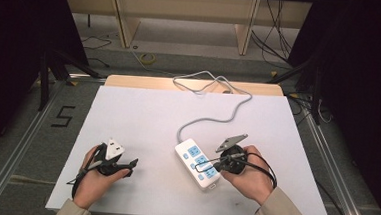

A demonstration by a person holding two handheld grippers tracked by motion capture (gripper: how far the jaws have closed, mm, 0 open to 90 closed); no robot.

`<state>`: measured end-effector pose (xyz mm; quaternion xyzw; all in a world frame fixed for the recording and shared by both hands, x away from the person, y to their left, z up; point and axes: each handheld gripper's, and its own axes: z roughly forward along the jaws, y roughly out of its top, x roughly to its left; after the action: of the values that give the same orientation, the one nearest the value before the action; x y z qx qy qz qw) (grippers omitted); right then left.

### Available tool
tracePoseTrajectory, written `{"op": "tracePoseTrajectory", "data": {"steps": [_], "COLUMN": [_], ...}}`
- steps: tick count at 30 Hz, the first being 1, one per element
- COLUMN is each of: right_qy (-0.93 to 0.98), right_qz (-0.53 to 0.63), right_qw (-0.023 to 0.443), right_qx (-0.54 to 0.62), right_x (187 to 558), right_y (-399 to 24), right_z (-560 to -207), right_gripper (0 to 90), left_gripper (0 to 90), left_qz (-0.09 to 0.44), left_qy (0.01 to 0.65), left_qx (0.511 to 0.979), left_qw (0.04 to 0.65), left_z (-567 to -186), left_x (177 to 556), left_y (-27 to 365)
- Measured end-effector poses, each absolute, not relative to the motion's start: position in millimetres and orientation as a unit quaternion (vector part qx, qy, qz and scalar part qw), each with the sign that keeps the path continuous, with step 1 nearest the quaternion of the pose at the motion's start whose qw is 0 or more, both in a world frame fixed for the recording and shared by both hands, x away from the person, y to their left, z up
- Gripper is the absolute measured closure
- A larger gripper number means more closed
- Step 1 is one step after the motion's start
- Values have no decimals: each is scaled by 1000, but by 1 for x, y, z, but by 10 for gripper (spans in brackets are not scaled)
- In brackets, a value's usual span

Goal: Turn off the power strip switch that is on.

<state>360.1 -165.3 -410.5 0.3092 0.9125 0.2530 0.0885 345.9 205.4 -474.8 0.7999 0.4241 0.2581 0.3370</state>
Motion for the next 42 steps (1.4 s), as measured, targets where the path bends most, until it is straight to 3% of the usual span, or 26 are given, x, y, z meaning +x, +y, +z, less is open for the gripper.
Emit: {"op": "tracePoseTrajectory", "data": {"steps": [42], "right_qy": [928], "right_qz": [229], "right_qw": [68], "right_qx": [286], "right_x": [360], "right_y": [-134], "right_z": [-409], "right_gripper": [900], "left_gripper": [268], "left_qz": [257], "left_qy": [424], "left_qx": [799], "left_qw": [341], "left_z": [-475], "left_x": [346], "left_y": [203]}}
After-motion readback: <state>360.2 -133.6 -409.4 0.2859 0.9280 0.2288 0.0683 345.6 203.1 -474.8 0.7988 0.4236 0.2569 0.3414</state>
